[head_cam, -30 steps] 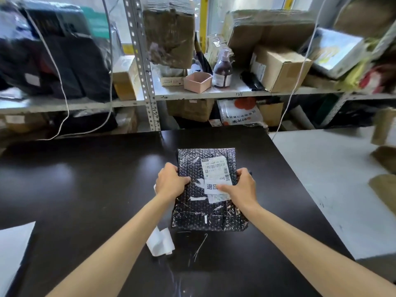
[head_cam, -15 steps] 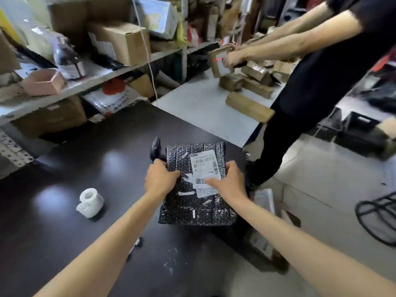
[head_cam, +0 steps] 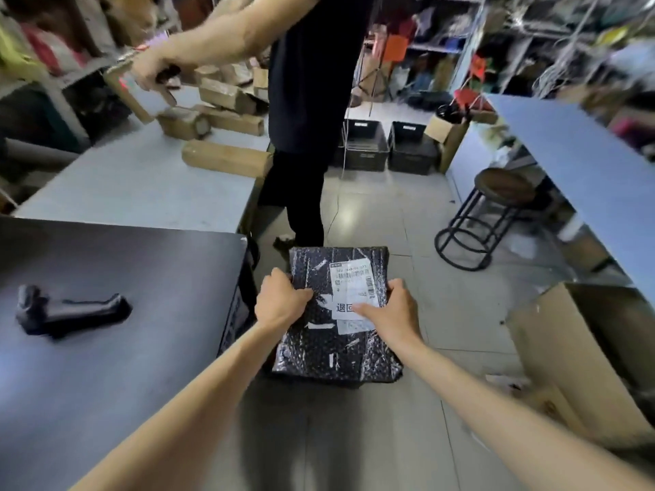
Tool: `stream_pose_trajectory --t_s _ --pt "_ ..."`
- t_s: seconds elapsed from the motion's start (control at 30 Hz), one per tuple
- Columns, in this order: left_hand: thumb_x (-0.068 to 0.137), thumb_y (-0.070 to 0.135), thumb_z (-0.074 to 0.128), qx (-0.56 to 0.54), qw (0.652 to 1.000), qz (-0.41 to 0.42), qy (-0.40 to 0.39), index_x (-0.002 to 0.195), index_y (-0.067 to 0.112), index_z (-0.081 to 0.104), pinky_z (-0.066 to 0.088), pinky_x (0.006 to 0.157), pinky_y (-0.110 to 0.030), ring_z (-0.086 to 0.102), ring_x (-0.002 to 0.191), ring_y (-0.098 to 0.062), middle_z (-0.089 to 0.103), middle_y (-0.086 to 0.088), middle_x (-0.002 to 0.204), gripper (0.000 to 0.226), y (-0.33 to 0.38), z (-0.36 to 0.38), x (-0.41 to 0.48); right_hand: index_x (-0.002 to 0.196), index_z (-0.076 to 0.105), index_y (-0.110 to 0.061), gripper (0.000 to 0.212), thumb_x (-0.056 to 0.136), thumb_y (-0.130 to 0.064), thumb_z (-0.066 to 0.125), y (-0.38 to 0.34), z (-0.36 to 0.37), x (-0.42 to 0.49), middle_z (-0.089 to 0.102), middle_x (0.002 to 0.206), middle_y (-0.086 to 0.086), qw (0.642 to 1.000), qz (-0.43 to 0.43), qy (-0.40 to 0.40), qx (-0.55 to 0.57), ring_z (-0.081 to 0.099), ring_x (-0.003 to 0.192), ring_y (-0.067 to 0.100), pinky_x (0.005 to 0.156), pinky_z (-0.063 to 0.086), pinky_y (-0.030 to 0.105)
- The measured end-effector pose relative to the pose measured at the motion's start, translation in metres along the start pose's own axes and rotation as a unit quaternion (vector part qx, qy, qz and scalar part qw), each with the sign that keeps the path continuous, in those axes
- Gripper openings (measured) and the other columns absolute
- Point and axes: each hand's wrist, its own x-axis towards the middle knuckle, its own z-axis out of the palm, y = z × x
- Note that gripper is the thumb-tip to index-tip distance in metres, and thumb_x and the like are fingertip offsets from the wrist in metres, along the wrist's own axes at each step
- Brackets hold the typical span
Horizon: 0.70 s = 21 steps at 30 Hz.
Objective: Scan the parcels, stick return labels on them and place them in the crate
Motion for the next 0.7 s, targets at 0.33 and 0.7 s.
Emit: stream_pose_trajectory --t_s 0.33,0.7 --pt "0.085 0.030 0.071 0.020 0.999 -0.006 -0.044 0.112 -0.002 0.054 0.053 0.086 -0.044 0.062 0.100 -0.035 0.061 -0.018 0.113 0.045 0.028 0.035 0.114 0.109 0.045 -0.012 0.050 0.075 -0.019 0.081 0.000 0.030 0.112 0.061 0.115 0.006 0.999 0.036 -0.014 0.005 0.059 0.101 0.024 0.087 0.052 0.039" --pt "0.084 0.031 0.071 0.031 0.994 -0.050 -0.093 0.111 -0.008 0.058 0.051 0.078 -0.042 0.063 0.098 -0.037 0.063 -0.021 0.110 0.049 0.043 0.057 0.239 0.104 0.044 -0.015 0.037 0.082 -0.016 0.074 -0.014 0.072 0.228 0.059 0.093 -0.004 0.996 0.087 -0.012 -0.012 0.057 0.074 0.007 0.053 0.041 0.016"
